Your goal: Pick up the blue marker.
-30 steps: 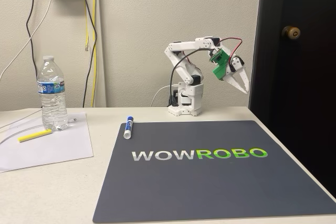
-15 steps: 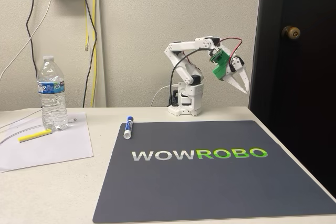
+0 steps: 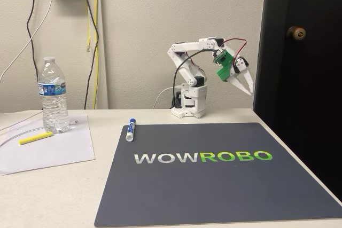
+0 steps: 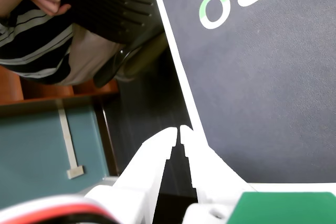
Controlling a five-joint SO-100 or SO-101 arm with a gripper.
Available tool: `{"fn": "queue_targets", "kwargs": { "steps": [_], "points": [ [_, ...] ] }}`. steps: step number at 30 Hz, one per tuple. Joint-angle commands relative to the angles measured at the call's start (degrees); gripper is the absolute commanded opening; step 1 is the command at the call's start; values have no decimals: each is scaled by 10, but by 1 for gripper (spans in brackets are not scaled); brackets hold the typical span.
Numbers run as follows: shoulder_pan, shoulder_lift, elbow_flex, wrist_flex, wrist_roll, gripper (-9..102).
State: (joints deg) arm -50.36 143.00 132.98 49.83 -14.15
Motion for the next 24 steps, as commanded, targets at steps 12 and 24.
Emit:
{"fn": "queue_targets", "kwargs": {
  "steps": [12,24],
  "points": [
    [6,11,-12,3,0,0],
    [15,16,-13,2,4,0]
  ]
}}
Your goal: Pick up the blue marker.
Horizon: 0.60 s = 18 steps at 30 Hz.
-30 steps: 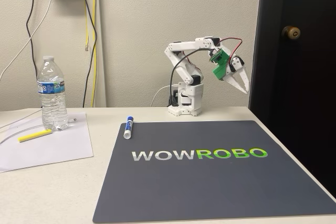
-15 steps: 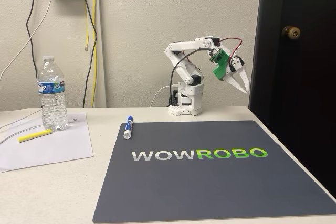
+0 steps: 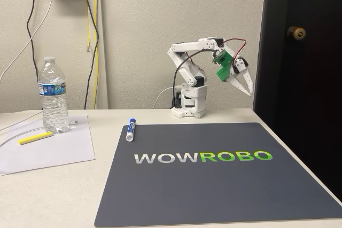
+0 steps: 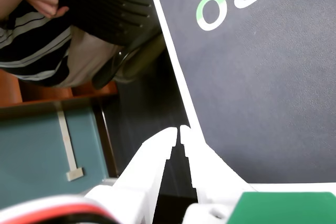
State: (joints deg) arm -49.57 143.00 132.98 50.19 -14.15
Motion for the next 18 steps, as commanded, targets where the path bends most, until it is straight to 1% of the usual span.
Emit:
{"fn": "queue_targets", "kwargs": {
  "steps": [1,6,18],
  "points": [
    [9,17,-13,-2,4,0],
    [33,25,-13,-5,4,0],
    [133,52,-9,-25,20,0]
  ]
}}
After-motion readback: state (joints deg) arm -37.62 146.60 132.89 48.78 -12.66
